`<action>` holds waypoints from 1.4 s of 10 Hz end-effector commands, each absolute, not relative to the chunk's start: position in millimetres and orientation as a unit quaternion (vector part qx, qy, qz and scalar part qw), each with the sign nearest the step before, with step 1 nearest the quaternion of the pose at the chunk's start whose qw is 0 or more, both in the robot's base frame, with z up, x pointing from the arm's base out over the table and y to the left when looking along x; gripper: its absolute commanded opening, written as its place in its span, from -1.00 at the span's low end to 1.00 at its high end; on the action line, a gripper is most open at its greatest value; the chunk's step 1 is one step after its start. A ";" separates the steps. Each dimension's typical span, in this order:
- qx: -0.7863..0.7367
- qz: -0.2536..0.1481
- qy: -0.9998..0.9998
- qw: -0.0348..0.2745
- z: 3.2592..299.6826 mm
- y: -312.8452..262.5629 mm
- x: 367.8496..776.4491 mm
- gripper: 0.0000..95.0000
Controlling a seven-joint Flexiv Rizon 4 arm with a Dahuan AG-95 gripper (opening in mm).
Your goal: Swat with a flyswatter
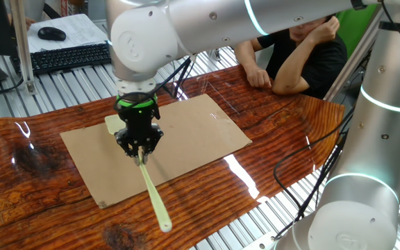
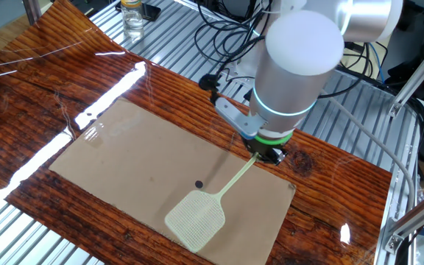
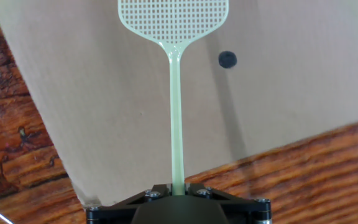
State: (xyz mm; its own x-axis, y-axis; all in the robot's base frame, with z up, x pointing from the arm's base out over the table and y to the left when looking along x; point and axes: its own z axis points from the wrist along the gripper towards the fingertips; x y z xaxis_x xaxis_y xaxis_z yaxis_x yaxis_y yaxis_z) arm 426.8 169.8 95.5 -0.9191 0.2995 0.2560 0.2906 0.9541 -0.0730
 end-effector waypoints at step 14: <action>-0.354 -0.034 -0.921 0.158 95.1 170.1 426.9 -1.00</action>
